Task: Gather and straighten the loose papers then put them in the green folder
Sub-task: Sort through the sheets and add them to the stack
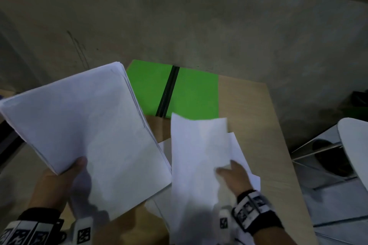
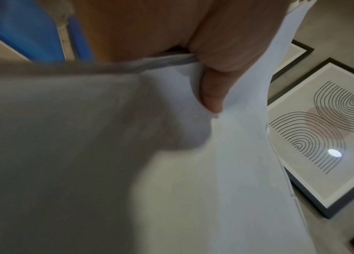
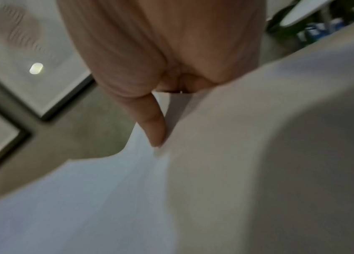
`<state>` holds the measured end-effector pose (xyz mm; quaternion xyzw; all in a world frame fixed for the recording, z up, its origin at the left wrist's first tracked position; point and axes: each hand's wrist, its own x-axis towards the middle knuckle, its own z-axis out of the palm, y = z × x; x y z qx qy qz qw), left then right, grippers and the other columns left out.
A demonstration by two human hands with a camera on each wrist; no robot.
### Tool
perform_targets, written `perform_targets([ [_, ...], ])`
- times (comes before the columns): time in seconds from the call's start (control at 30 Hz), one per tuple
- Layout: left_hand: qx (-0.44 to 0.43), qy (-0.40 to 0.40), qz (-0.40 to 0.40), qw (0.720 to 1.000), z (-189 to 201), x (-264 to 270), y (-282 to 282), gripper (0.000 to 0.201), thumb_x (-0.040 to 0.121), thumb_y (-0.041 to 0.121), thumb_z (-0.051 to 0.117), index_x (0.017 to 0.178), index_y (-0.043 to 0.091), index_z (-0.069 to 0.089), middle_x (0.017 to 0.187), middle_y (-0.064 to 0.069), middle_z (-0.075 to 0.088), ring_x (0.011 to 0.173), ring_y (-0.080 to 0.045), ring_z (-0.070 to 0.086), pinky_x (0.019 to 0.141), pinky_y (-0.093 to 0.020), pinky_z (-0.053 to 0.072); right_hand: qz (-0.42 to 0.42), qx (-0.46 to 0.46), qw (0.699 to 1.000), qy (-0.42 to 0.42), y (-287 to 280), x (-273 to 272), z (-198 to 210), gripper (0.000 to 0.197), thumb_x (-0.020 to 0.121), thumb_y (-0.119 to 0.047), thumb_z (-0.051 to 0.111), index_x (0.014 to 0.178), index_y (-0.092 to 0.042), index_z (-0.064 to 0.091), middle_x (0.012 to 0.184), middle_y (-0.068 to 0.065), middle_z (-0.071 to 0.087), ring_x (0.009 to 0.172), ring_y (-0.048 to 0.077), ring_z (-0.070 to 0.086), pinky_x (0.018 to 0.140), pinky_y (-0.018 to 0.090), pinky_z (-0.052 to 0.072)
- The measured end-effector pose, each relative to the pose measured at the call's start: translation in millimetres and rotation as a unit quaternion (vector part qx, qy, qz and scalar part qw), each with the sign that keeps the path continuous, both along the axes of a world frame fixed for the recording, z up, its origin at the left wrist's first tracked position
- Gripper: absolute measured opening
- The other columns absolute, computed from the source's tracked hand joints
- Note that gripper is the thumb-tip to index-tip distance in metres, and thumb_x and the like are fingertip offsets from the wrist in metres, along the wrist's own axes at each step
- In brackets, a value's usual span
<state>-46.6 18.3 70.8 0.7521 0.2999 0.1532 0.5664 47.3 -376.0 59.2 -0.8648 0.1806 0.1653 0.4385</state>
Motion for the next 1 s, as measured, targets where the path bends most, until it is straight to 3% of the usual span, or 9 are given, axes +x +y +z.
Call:
perform_targets([
  [0.07,-0.009,-0.003,-0.003,1.0,1,1,-2,0.053,0.08,0.017,0.072,0.125,-0.007,0.056,0.116,-0.007,0.05,0.112,-0.016,0.04,0.095,-0.032,0.027,0.063,-0.099,0.992,0.043,17,-6,-26,0.033,0.081,-0.028,0.064,0.109,-0.011,0.059,0.11,0.006,0.062,0.105,0.026,0.055,0.086,0.029,0.045],
  [0.17,-0.009,0.025,0.017,1.0,7,2,-8,0.039,0.089,0.002,0.062,0.124,-0.01,0.055,0.111,-0.009,0.05,0.111,-0.016,0.041,0.092,-0.03,0.027,0.096,-0.241,0.963,0.067,36,-13,-53,0.075,0.074,-0.046,0.063,0.137,-0.017,0.035,0.138,0.005,0.04,0.126,0.031,0.037,0.097,0.042,0.038],
  [0.23,-0.017,0.019,0.017,1.0,10,1,-13,0.039,0.088,0.005,0.064,0.122,-0.012,0.055,0.109,-0.014,0.053,0.107,-0.018,0.043,0.091,-0.032,0.03,0.093,-0.239,0.964,0.071,39,-12,-57,0.079,0.072,-0.046,0.067,0.138,-0.022,0.031,0.139,0.005,0.041,0.127,0.031,0.037,0.098,0.044,0.037],
  [0.33,-0.042,0.009,0.014,0.999,11,-2,-19,0.062,0.07,0.037,0.076,0.115,-0.003,0.061,0.111,-0.016,0.058,0.105,-0.018,0.047,0.09,-0.034,0.032,0.096,-0.209,0.967,0.11,35,0,-57,0.08,0.066,-0.043,0.073,0.135,-0.021,0.038,0.133,0.006,0.051,0.122,0.031,0.047,0.098,0.041,0.041],
  [0.37,-0.042,0.014,0.017,0.999,12,-2,-20,0.062,0.07,0.037,0.076,0.114,-0.004,0.062,0.114,-0.018,0.06,0.105,-0.018,0.047,0.09,-0.034,0.032,0.111,-0.202,0.967,0.113,33,4,-56,0.078,0.064,-0.043,0.073,0.132,-0.021,0.043,0.128,0.005,0.056,0.118,0.03,0.052,0.096,0.039,0.045],
  [0.47,-0.036,0.057,0.028,0.997,14,-4,-19,0.038,0.086,0.011,0.068,0.117,-0.01,0.06,0.125,-0.03,0.058,0.104,-0.018,0.045,0.087,-0.034,0.032,0.149,-0.165,0.97,0.097,29,12,-52,0.06,0.063,-0.038,0.071,0.121,-0.028,0.058,0.115,0.002,0.068,0.104,0.026,0.062,0.09,0.038,0.052],
  [0.67,-0.003,0.084,0.037,0.996,25,-2,-20,0.034,0.087,0.006,0.066,0.114,-0.014,0.06,0.125,-0.036,0.056,0.115,-0.03,0.053,0.086,-0.034,0.031,0.183,-0.126,0.972,0.077,13,46,-12,0.041,0.071,-0.025,0.078,0.106,-0.006,0.069,0.11,0.011,0.07,0.1,0.027,0.065,0.086,0.032,0.051],
  [0.87,-0.014,0.08,0.048,0.996,27,-1,-21,0.04,0.085,0.008,0.069,0.114,-0.017,0.059,0.125,-0.038,0.055,0.12,-0.041,0.052,0.085,-0.036,0.032,0.277,-0.312,0.904,0.095,5,70,-6,0.077,0.071,-0.03,0.074,0.14,-0.021,0.041,0.13,0.01,0.056,0.12,0.031,0.052,0.096,0.038,0.048],
  [1.0,-0.037,0.054,0.031,0.997,21,-2,-19,0.068,0.062,0.026,0.081,0.114,-0.013,0.06,0.119,-0.034,0.06,0.118,-0.039,0.054,0.086,-0.038,0.035,0.296,-0.366,0.873,0.129,14,57,-27,0.095,0.067,-0.038,0.079,0.144,-0.023,0.024,0.137,0.007,0.042,0.127,0.032,0.041,0.1,0.046,0.041],
])
